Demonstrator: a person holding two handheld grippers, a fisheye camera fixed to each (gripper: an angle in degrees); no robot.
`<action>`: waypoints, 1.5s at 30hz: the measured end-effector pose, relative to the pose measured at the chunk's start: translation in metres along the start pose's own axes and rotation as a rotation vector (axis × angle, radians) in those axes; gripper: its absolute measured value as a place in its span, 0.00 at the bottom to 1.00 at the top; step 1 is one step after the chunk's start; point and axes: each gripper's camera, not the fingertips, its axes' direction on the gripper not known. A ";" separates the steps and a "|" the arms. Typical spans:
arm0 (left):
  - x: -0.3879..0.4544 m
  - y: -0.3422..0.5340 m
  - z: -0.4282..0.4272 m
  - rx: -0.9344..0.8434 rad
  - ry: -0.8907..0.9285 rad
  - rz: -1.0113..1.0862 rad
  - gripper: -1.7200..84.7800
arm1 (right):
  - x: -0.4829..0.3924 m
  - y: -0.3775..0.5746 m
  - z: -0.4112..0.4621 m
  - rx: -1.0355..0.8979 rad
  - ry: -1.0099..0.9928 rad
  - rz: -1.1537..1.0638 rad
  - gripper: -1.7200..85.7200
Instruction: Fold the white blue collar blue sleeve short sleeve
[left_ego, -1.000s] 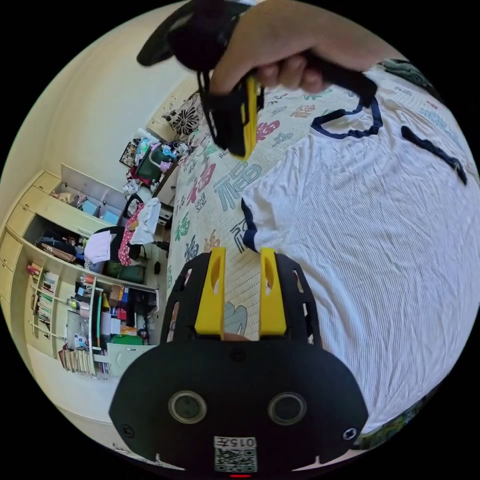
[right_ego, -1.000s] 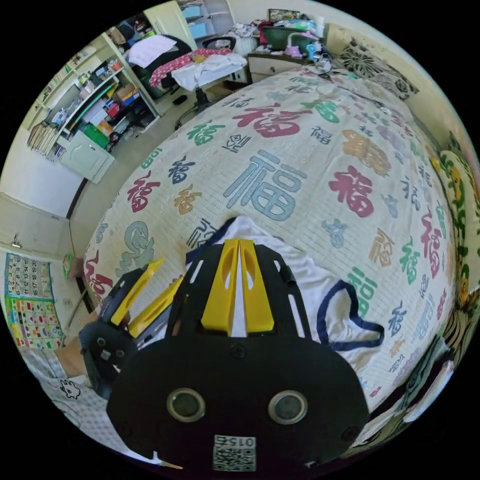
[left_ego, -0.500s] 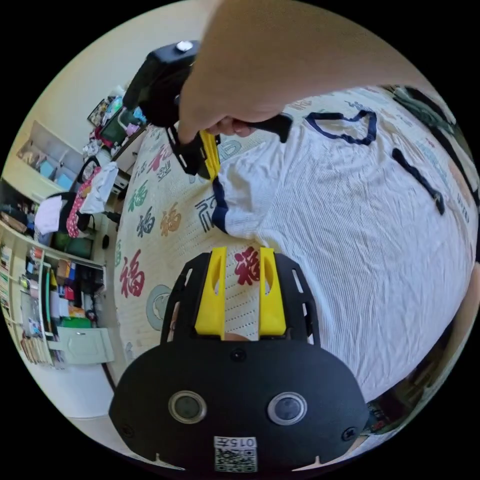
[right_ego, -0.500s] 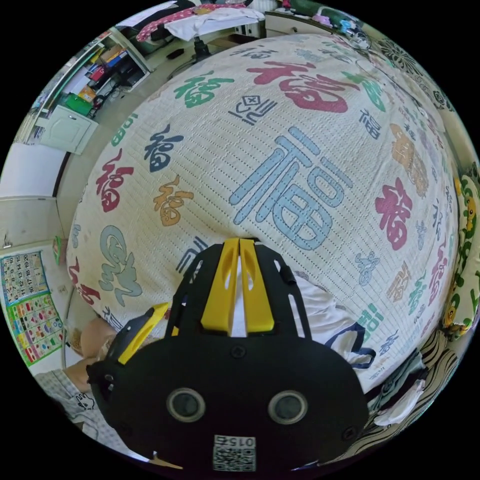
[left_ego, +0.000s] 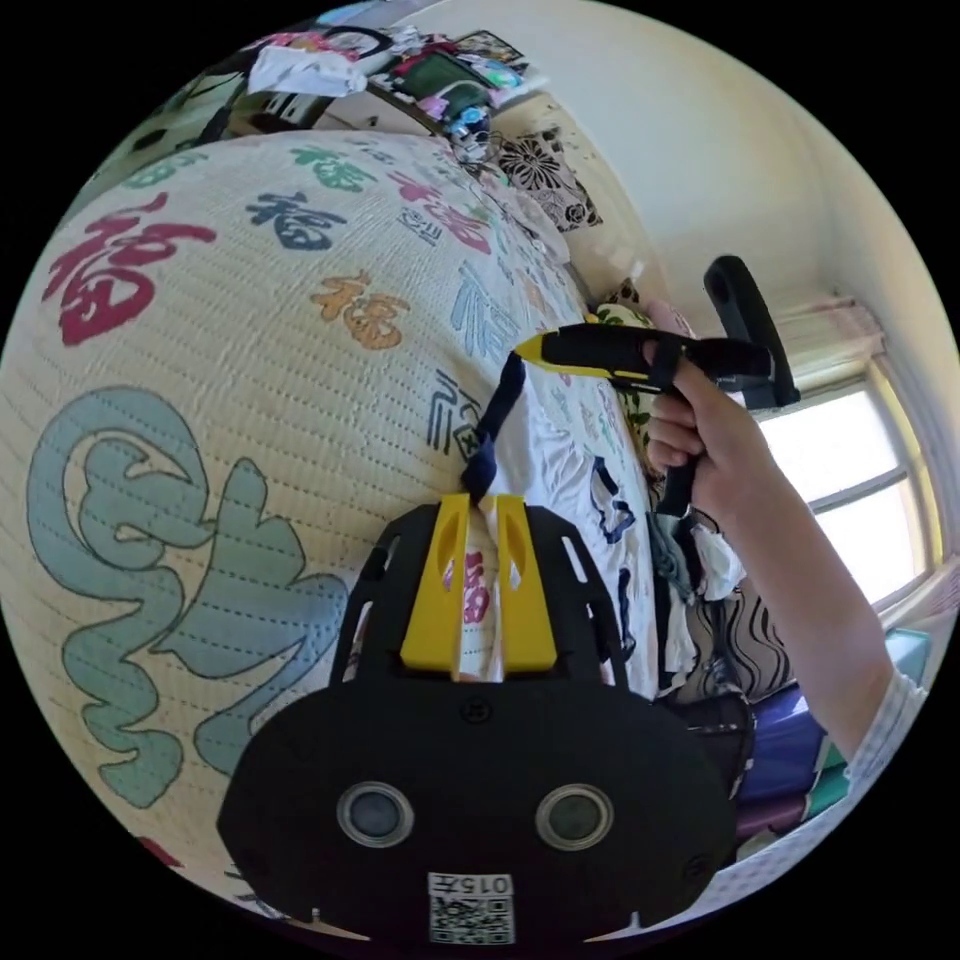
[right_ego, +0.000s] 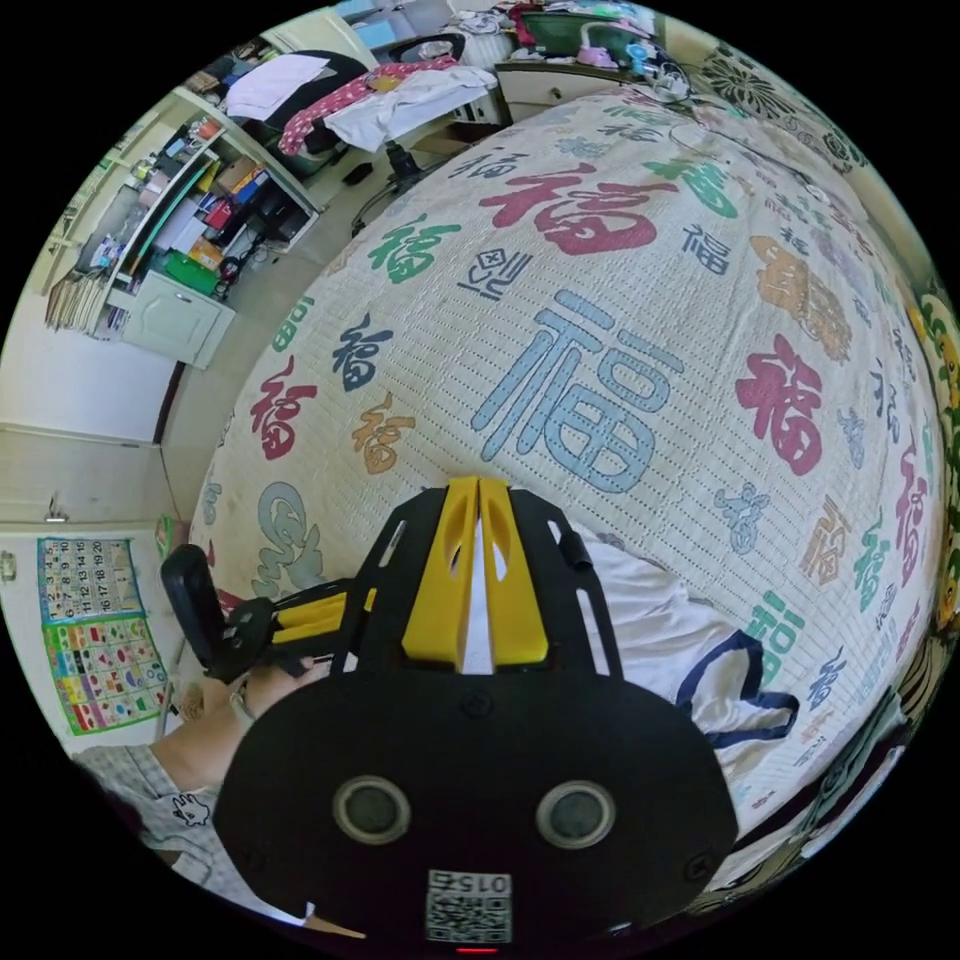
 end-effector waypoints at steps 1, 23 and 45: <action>0.001 -0.005 -0.004 0.025 -0.003 0.006 0.07 | 0.002 0.002 -0.004 0.010 -0.022 0.014 0.01; 0.132 0.041 -0.009 -0.183 -0.151 0.704 0.05 | 0.124 0.191 -0.060 0.196 -0.183 0.385 0.01; 0.180 0.066 0.025 -0.135 -0.224 0.662 0.03 | 0.134 0.217 -0.080 0.183 -0.098 0.250 0.02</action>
